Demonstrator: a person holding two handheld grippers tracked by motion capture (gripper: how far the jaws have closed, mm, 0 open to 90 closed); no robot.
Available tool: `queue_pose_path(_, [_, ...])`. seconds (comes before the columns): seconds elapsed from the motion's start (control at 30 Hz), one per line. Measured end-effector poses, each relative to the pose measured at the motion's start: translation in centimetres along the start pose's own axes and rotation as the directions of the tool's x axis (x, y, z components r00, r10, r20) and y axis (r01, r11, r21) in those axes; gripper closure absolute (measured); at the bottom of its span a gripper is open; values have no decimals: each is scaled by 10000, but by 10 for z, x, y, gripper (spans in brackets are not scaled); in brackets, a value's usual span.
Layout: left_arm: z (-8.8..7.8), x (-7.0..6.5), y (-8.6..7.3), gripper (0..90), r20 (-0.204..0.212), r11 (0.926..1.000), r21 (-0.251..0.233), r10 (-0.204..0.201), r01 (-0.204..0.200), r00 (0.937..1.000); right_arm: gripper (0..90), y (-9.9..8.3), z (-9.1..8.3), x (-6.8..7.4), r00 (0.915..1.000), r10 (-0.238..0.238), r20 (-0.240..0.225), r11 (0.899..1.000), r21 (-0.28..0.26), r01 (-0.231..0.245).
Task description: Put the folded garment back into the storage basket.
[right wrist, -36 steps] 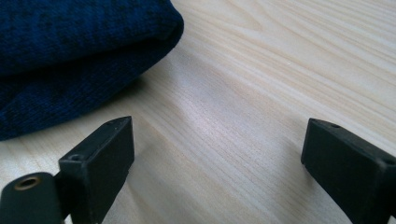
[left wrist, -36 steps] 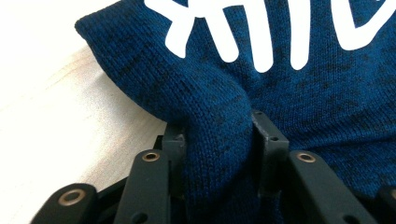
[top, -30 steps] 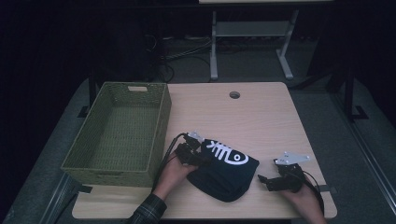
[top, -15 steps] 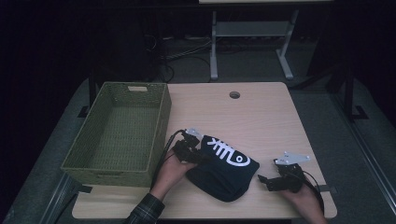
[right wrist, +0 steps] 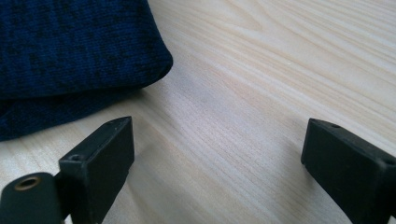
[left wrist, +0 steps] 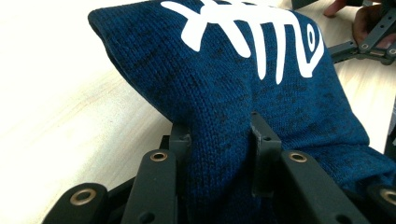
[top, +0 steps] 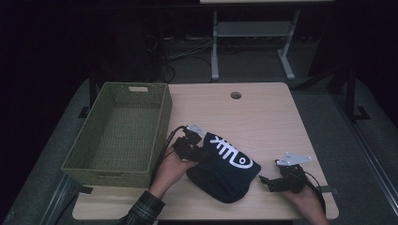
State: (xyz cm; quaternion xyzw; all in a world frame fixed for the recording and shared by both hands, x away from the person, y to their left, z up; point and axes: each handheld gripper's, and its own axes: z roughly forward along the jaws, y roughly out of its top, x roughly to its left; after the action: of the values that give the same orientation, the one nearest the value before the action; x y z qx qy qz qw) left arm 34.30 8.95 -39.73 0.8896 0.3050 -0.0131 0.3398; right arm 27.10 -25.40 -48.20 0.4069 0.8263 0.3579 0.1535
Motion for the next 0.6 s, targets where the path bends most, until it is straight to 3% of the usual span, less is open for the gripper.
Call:
queue_pose_path(0.2, [-6, -2, 10, 690, 131, 9997, 222, 118, -121, 9998, 92, 0, 0, 0, 10000, 35, -7, 10000, 30, -35])
queue_pose_path(0.6, [-44, 4, 33, 696, 361, 9995, 281, 110, -120, 9993, 92, 0, 0, 0, 10000, -10, -11, 10000, 7, 10])
